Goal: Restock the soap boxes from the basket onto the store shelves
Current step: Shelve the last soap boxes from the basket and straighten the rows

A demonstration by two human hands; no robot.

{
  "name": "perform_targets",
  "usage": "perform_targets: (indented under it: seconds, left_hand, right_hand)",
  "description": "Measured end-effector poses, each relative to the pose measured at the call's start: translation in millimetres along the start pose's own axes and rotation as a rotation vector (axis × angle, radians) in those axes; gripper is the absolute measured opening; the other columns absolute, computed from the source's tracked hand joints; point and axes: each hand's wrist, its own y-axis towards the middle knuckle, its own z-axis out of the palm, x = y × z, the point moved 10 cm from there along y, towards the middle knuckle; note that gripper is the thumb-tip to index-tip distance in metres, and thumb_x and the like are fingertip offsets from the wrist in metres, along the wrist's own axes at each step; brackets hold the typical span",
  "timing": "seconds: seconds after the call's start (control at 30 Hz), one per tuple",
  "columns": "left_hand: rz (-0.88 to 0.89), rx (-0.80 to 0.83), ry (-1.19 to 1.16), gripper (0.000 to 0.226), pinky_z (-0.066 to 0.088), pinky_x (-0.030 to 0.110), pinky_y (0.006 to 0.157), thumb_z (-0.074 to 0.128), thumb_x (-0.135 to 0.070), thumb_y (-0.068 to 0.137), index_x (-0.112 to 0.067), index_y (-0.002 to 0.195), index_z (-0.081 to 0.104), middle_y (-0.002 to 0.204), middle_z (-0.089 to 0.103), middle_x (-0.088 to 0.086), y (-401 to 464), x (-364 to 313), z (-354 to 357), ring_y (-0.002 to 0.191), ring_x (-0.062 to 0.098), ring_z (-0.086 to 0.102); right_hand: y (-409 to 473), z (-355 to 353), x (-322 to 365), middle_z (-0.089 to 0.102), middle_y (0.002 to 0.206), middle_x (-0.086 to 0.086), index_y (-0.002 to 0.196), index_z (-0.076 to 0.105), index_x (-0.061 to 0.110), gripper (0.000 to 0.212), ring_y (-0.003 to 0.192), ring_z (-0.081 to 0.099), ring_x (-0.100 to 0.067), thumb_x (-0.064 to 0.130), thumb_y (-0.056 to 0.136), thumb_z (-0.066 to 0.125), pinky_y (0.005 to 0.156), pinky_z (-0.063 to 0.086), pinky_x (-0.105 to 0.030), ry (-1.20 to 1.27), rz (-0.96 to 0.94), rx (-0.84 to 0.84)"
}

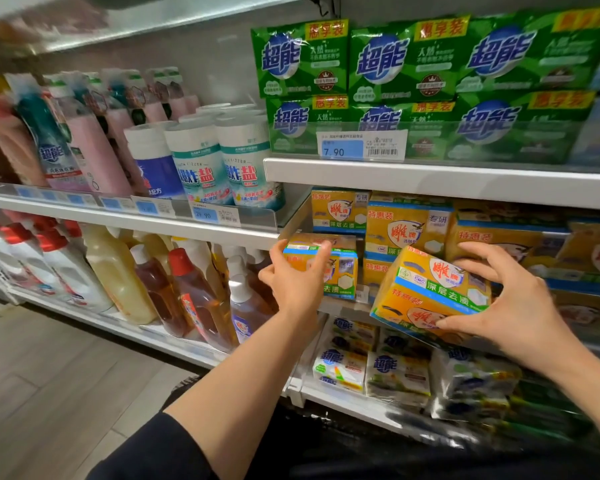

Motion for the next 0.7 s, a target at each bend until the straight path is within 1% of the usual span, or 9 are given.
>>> perform_targets:
  seconds: [0.1,0.17,0.23,0.27,0.33,0.4,0.5,0.6,0.7]
  left_hand:
    - [0.363,0.133,0.239,0.096,0.049,0.026,0.094,0.091,-0.017,0.06,-0.04,0.136,0.038,0.133,0.026,0.0,-14.3,-24.9,9.3,0.11,0.013,0.049]
    - [0.551,0.162,0.617,0.083,0.052,0.028,0.086,0.088,-0.013,0.061,-0.033,0.13,0.046,0.135,0.028,0.002,-18.4,-30.1,20.2,0.113,0.021,0.049]
    - [0.578,0.114,1.0,0.074,0.047,0.03,0.069,0.081,-0.015,0.072,-0.029,0.132,0.04,0.133,0.031,0.003,-13.9,-21.7,23.3,0.106,0.026,0.053]
    - [0.575,0.069,1.091,0.072,0.042,0.03,0.064,0.077,-0.017,0.076,-0.028,0.133,0.035,0.13,0.034,0.002,-11.7,-22.6,20.9,0.101,0.025,0.054]
    - [0.68,-0.022,1.158,0.065,0.037,0.029,0.061,0.075,-0.021,0.078,-0.023,0.13,0.037,0.123,0.042,0.001,-13.5,-37.2,21.1,0.101,0.021,0.051]
    - [0.853,-0.028,1.157,0.06,0.043,0.028,0.068,0.078,-0.024,0.076,-0.018,0.127,0.046,0.123,0.049,0.002,-14.0,-53.1,29.7,0.107,0.021,0.048]
    - [0.882,0.172,1.115,0.056,0.043,0.032,0.092,0.076,-0.036,0.08,-0.015,0.128,0.054,0.119,0.056,0.003,13.4,-51.2,42.7,0.107,0.021,0.052]
    - [0.819,0.392,1.178,0.057,0.049,0.033,0.092,0.067,-0.045,0.086,-0.017,0.133,0.052,0.127,0.06,0.004,36.3,-32.9,61.3,0.106,0.02,0.059]
    - [0.81,0.534,1.222,0.076,0.043,0.042,0.105,0.066,-0.047,0.086,-0.016,0.148,0.033,0.149,0.041,0.01,43.2,-18.1,80.5,0.127,0.027,0.048]
  right_hand:
    - [0.5,0.4,-0.7,0.058,0.117,0.007,0.131,0.046,0.029,0.103,0.11,0.054,-0.001,0.012,0.041,0.095,0.065,0.047,-0.006,0.001,0.006,-0.002]
    - [0.8,1.2,-1.0,0.058,0.116,0.008,0.13,0.046,0.029,0.103,0.107,0.054,0.001,0.012,0.041,0.095,0.065,0.048,-0.007,0.001,0.005,-0.001]
    - [0.9,2.0,-1.3,0.058,0.116,0.008,0.13,0.046,0.029,0.102,0.104,0.054,0.004,0.012,0.042,0.095,0.067,0.048,-0.007,0.006,0.004,-0.002]
    - [0.9,2.9,-1.7,0.058,0.116,0.008,0.13,0.047,0.029,0.102,0.105,0.054,0.004,0.012,0.042,0.095,0.068,0.048,-0.007,0.009,0.004,-0.003]
    - [1.6,4.1,-2.6,0.059,0.116,0.008,0.129,0.047,0.028,0.102,0.108,0.054,0.003,0.012,0.041,0.095,0.069,0.047,-0.005,0.006,0.001,-0.004]
    - [1.5,4.7,-3.2,0.058,0.115,0.01,0.13,0.047,0.028,0.102,0.103,0.054,0.008,0.013,0.04,0.095,0.065,0.046,-0.002,-0.005,0.001,-0.001]
    - [1.9,5.3,-4.2,0.058,0.113,0.012,0.13,0.047,0.028,0.103,0.097,0.05,0.018,0.013,0.04,0.095,0.063,0.046,0.0,-0.006,0.001,0.006]
    - [3.0,5.6,-5.9,0.058,0.113,0.013,0.13,0.048,0.029,0.103,0.097,0.05,0.021,0.012,0.04,0.095,0.064,0.046,0.0,0.002,0.006,0.018]
    - [3.4,7.7,-6.0,0.058,0.111,0.016,0.129,0.048,0.029,0.103,0.096,0.051,0.025,0.012,0.039,0.095,0.064,0.045,0.0,0.001,-0.003,0.039]
